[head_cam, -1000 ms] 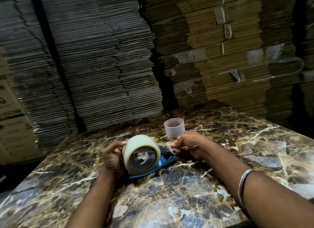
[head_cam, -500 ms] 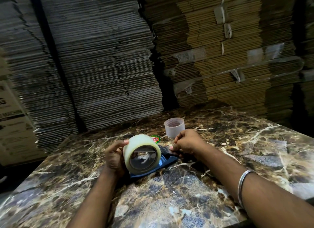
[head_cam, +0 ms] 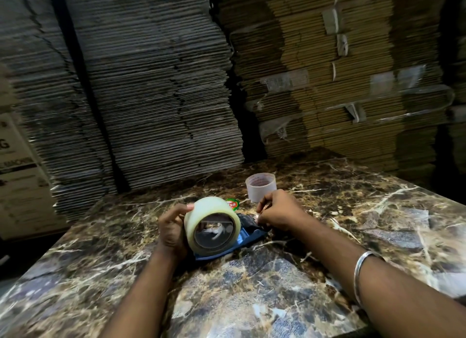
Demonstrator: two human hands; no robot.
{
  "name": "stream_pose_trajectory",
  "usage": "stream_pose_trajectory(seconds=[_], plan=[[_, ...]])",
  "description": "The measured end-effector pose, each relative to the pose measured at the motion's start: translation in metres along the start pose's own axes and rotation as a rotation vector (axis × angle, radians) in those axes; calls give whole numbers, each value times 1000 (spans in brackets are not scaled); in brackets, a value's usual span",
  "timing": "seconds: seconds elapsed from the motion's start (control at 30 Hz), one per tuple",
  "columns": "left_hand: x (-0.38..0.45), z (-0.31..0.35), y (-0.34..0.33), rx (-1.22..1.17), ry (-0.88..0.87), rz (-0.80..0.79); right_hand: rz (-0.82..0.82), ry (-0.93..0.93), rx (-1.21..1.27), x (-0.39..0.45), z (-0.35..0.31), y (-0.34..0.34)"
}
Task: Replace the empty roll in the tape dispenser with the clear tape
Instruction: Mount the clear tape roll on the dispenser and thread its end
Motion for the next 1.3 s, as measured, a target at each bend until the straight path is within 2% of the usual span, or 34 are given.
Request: stream_pose_trajectory(seconds=[0.2,0.33,0.4,0.47,0.57,0.8,0.87,0.97,1.13,1.23,1.3], plan=[[4,0,4,-28,-80,53,-197,85,17,-3,-3,11],[12,-1,12,-51,-111,93,-168,316,60,-8,-9,10],[10,-1,10,-35,-113,94,-283,386,39,-11,-8,7],[10,-1,11,-30,-116,110,-375,409,-103,-14,-7,4],[12,-2,14,-35,-138,96,-350,500,-346,-13,-6,-3],[16,-5,20,-19,-126,29,-320,508,-278,-19,-8,1],[19,-3,25,12,-149,67,-311,501,-250,-18,-7,2],[19,-7,33,141,-149,124,-312,478,-185,-18,-4,3],[-1,-5,57,316,-129,-20,-327,397,-69,-16,1,2],[-13,-3,68,577,-161,-134,-354,378,5,-20,2,2],[-16,-5,70,769,-179,-151,-331,403,-93,-23,2,2]])
Point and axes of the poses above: each hand's wrist, its own x-axis towards the middle knuckle, its own y-axis out of the back of the hand, z = x × y, the point moved 1 cm from there along x, towards the middle knuckle, and after that the axes turned 9 degrees about y, right-handed, at the moved point
